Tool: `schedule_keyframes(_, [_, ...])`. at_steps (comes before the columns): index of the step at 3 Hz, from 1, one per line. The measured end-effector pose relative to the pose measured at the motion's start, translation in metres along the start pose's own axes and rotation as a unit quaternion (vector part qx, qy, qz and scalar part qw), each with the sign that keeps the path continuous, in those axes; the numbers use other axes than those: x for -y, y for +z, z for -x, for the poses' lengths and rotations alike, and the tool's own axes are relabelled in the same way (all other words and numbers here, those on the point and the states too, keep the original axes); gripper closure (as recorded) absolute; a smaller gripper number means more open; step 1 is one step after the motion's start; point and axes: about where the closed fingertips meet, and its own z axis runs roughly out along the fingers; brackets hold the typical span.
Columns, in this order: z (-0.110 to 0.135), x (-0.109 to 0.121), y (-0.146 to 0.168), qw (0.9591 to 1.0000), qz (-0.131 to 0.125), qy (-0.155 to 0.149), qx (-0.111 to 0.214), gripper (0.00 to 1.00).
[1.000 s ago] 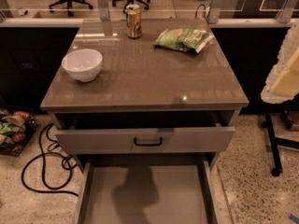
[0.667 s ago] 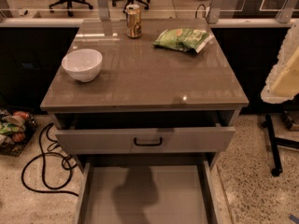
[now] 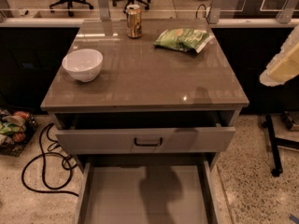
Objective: Place orange can into middle drawer
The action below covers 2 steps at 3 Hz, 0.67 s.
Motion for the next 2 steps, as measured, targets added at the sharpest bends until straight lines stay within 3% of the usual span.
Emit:
schedule_keyframes(1, [-0.039,0.016,0.04,0.9955,-0.016,0.079,0.05,0.0])
schedule_keyframes(2, [-0.048,0.047,0.07,0.981,-0.053,0.14,0.124,0.0])
